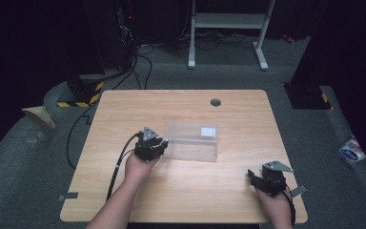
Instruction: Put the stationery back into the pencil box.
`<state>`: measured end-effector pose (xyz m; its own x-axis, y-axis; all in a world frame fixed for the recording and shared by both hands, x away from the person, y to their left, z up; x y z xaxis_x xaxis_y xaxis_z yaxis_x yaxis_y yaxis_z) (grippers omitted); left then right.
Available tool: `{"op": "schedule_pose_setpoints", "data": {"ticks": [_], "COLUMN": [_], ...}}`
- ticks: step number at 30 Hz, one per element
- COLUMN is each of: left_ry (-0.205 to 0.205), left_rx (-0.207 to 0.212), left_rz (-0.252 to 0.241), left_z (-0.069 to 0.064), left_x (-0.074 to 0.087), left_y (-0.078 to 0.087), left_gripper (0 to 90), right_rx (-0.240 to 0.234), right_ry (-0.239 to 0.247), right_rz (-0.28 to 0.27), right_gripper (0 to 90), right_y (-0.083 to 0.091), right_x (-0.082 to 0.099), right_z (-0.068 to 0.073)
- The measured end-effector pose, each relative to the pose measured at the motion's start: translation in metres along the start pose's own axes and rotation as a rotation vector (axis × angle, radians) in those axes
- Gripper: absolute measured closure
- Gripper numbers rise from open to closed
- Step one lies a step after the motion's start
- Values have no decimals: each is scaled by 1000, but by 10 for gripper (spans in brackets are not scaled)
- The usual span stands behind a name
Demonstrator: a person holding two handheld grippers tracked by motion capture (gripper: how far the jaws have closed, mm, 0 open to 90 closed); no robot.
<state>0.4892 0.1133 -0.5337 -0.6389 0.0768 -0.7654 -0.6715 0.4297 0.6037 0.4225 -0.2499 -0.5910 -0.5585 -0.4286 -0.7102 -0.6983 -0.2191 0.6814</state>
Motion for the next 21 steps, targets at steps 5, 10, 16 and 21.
{"op": "schedule_pose_setpoints", "data": {"ticks": [5,10,16,21], "left_ry": [29,34,12,16], "left_rx": [6,-10,-38,-50], "left_rz": [32,46,72,90], "left_z": [0,-2,0,3], "left_x": [-1,-4,-4,2], "left_y": [-14,-22,-29,-34], "left_gripper": [678,678,678,678], "right_rx": [0,-1,-3,-4], "right_ry": [0,1,3,3], "right_rz": [0,0,-1,-1], "right_gripper": [359,359,359,359], "right_y": [0,0,0,0], "right_x": [0,0,0,0], "right_z": [0,0,0,0]}}
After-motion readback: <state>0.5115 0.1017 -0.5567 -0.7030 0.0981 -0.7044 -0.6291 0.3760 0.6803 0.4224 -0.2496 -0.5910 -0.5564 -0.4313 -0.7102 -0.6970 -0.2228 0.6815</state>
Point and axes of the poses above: each handheld gripper's, and its own axes: y roughly backward along the jaws, x roughly out of its underside, z roughly to its left, the point moved 10 cm from there along -y, roughly forward along the jaws, and after that the axes turned 13 degrees about y, right-handed, at the moved point
